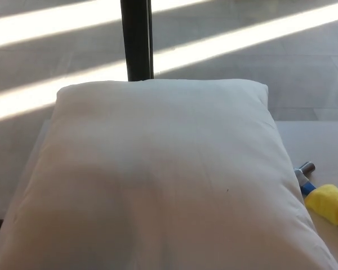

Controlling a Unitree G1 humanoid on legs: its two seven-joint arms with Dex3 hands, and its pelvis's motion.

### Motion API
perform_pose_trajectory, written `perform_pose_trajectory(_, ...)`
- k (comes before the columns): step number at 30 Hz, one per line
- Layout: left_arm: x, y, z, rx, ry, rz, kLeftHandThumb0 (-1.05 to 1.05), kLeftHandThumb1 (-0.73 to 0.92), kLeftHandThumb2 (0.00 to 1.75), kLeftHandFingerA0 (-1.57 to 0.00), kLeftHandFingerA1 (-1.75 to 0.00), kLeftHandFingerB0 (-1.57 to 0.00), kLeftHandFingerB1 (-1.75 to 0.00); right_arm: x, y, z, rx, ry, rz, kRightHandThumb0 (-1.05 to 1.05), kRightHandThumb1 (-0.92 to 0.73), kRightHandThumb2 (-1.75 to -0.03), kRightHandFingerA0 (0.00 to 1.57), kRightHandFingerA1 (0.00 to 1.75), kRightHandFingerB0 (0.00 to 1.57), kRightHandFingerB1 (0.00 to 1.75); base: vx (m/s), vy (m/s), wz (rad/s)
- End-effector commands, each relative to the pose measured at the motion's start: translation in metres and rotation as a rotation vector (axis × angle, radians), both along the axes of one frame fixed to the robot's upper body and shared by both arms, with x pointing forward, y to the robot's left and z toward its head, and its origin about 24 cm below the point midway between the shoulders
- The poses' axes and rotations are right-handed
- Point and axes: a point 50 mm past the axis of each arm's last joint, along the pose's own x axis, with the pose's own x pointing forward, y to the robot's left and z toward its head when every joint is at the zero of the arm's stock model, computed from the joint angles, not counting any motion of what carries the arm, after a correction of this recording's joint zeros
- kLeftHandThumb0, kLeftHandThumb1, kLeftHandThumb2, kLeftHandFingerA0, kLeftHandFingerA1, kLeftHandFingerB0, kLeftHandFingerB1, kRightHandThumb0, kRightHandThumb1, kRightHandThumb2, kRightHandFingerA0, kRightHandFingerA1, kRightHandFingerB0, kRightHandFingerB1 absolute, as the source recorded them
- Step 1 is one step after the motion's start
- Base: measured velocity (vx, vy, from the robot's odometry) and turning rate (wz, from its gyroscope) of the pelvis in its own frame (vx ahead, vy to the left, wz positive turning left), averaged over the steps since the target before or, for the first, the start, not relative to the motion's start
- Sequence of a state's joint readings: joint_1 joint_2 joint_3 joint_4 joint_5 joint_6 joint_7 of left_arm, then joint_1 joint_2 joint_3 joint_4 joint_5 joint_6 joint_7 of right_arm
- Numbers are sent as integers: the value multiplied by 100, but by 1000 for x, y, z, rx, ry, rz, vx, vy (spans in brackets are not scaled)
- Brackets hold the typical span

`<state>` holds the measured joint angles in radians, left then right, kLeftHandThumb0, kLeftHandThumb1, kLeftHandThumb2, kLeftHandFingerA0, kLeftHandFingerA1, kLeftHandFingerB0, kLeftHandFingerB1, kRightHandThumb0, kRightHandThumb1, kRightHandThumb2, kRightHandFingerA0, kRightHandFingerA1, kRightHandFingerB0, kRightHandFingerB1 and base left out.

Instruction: A hammer is kept on the right hand side and a pillow is kept on the left hand side on the desk infront of the robot and the robot uses its right hand to pick up the hammer and makes a downward swinging motion to hit the pillow

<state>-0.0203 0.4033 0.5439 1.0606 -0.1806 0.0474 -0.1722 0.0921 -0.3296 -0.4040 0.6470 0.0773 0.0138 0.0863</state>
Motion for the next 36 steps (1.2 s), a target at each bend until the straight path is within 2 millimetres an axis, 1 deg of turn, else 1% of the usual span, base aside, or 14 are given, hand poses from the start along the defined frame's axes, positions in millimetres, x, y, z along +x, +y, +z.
perform_pose_trajectory(1,-3,8,4,-125,-74,104,-62,68,61,-47,-57,-43,-42,5,-15,20,69,-124,-49,-58,-68,-60,27,39,31,38,0,0,0)
perform_pose_trajectory(4,-3,10,5,-133,-80,119,-60,69,61,-46,-57,-42,-42,5,-16,18,92,-137,-105,-59,-64,-59,34,40,30,39,0,0,0)
perform_pose_trajectory(5,-3,11,6,-132,-79,124,-60,68,61,-47,-56,-43,-42,5,-16,17,92,-133,-111,-62,-52,-85,28,50,24,49,0,0,0)
perform_pose_trajectory(6,-4,11,6,-132,-80,119,-61,69,61,-46,-56,-42,-42,5,-17,17,91,-131,-117,-58,-66,-60,33,41,28,39,0,0,0)
perform_pose_trajectory(17,-6,15,8,-102,-55,119,-62,68,60,-50,-58,-44,-42,-18,-25,-1,317,-92,-223,-55,-71,-61,21,43,18,41,0,0,0)
perform_pose_trajectory(19,-8,15,7,-101,-35,107,-61,69,61,-47,-56,-43,-42,-30,-21,-11,313,-34,-246,-53,-66,-59,37,48,28,39,0,0,0)
perform_pose_trajectory(23,-16,16,5,-66,48,85,-61,69,60,-52,-62,-47,-45,-60,-6,-23,264,131,-67,-58,-73,-62,30,41,26,46,0,0,0)
perform_pose_trajectory(24,-20,18,4,-63,68,71,-61,69,60,-51,-59,-46,-44,-69,-3,-22,159,287,165,-74,-66,-100,18,49,5,50,0,0,0)
perform_pose_trajectory(30,-37,22,4,-128,-2,163,-61,57,58,-57,-56,-56,-44,-61,0,-20,156,283,188,-74,-66,-100,18,49,5,50,0,0,0)
perform_pose_trajectory(31,-37,25,5,-122,-5,179,-60,65,61,-38,-59,-37,-46,-82,-37,-22,394,77,-412,-60,-70,-61,14,46,9,56,0,0,0)
perform_pose_trajectory(32,-36,25,7,-130,-21,184,-62,53,94,-37,-64,-26,-53,-83,-39,-18,403,-2,-482,-59,-50,-83,13,49,22,56,0,0,0)
perform_pose_trajectory(33,-32,27,9,-132,-58,207,-61,66,60,-36,-54,-35,-43,-74,-48,-5,365,-17,-523,-65,-56,-87,19,55,6,55,0,0,0)
perform_pose_trajectory(35,-26,28,12,-130,-88,213,-63,65,62,-36,-54,-32,-42,-62,-59,13,304,-46,-569,-64,-69,-60,27,62,14,73,0,0,0)
perform_pose_trajectory(36,-24,28,13,-130,-98,214,-62,71,60,-39,-54,-34,-41,-57,-60,20,289,-101,-569,-67,-54,-88,17,55,8,57,0,0,0)
